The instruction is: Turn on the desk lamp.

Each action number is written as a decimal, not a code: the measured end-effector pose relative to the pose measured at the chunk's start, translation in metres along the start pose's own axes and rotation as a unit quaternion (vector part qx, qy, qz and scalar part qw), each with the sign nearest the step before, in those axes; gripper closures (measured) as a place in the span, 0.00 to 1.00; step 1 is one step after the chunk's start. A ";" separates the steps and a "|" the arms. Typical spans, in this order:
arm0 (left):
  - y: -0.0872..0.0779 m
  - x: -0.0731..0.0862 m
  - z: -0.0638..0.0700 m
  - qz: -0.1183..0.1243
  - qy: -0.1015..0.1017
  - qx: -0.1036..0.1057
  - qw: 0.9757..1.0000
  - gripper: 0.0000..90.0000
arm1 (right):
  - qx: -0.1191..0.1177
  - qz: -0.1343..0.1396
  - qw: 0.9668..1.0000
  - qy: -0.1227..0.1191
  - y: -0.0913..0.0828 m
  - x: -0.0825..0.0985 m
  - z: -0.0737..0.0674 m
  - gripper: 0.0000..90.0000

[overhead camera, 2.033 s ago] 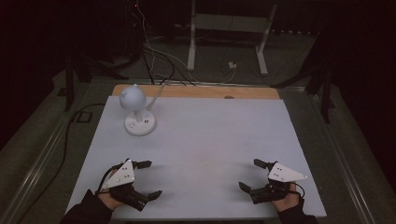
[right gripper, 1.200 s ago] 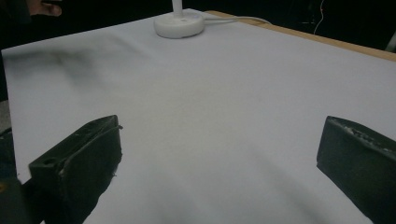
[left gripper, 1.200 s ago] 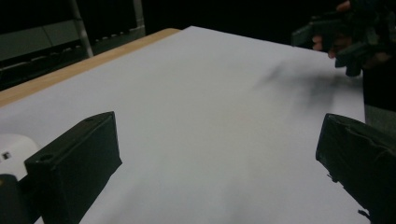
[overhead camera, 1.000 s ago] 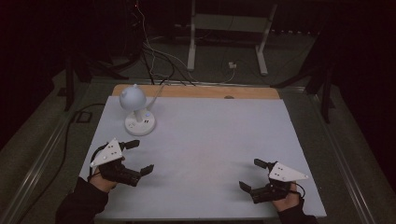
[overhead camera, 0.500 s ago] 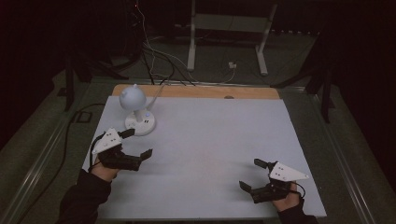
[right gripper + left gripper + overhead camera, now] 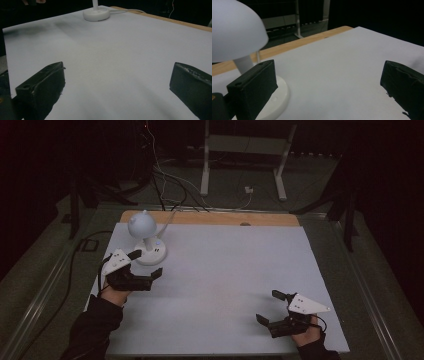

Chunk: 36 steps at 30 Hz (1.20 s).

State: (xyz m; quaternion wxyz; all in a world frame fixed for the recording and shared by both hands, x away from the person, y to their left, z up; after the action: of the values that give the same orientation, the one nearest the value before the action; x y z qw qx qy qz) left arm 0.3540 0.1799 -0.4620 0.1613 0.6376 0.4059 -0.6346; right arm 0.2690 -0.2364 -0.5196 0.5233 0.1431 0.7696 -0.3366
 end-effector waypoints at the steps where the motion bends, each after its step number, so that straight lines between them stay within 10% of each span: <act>1: 0.000 0.000 0.000 0.000 0.000 0.000 1.000 0.01 | 0.000 0.000 1.000 0.000 0.000 0.000 0.000 0.00; 21: 0.023 0.006 -0.020 -0.026 -0.015 -0.040 0.999 0.03 | 0.001 0.000 1.000 0.000 0.000 0.000 0.001 0.00; 36: 0.045 0.013 -0.032 -0.081 -0.054 -0.106 0.990 0.05 | 0.002 -0.003 1.000 0.001 0.000 0.001 0.001 0.00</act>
State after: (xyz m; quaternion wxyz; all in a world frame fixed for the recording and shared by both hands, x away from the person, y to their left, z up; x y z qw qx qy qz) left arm 0.4062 0.1798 -0.4838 0.1978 0.5469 0.5119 -0.6322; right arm 0.2692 -0.2370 -0.5203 0.5211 0.1421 0.7701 -0.3394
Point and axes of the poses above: each handheld gripper's, and its own axes: y roughly forward along the jaws, x roughly out of its underside, z roughly to its right, the point moved 6 cm from there along y, roughly forward along the jaws, and after that the axes turned 11 degrees about y, right-handed, at the moved point
